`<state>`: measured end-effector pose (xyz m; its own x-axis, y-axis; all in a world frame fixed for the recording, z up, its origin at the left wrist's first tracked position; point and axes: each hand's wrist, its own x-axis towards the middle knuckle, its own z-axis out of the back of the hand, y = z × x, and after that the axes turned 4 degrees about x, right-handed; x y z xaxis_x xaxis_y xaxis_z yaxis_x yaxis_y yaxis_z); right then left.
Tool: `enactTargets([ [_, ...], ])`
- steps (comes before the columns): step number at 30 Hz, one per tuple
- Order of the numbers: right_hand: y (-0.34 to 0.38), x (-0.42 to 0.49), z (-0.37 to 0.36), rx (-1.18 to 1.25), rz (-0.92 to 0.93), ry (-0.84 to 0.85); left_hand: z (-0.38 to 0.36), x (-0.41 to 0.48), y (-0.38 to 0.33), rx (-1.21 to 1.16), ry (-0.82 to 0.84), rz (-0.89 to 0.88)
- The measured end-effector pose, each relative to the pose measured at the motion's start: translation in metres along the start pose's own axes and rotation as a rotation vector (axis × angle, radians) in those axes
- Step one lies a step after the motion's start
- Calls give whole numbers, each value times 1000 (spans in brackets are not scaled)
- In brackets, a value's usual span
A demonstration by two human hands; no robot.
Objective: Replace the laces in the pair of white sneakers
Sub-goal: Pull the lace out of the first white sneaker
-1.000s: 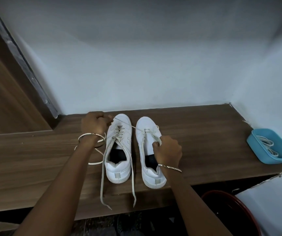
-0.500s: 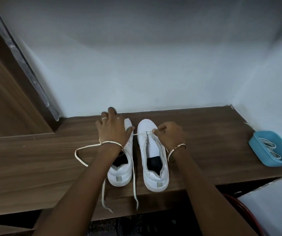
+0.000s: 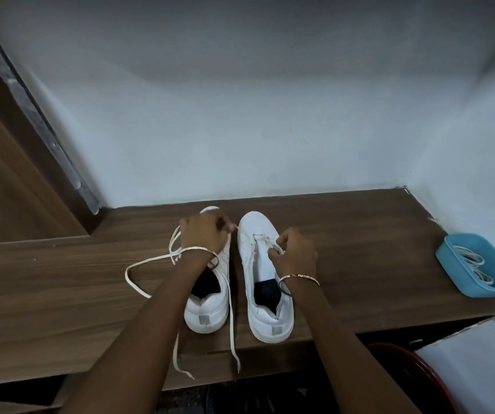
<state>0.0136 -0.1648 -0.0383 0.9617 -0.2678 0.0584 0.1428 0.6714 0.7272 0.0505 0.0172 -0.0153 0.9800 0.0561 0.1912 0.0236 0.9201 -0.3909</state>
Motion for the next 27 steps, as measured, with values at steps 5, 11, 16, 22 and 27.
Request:
enactTargets([
  [5,0,-6,-3,-44,36,-22,49,5,15,-1215,15,307],
  [11,13,-11,3,-128,0,50,101,11,-13,-1803,143,321],
  [16,67,-20,19,218,310,107,127,13,-63,-1841,355,251],
  [22,134,-50,-4,920,30,807,164,18,-94,-1831,450,167],
  [27,108,-35,24,816,-102,680,174,25,-29,-1188,39,235],
])
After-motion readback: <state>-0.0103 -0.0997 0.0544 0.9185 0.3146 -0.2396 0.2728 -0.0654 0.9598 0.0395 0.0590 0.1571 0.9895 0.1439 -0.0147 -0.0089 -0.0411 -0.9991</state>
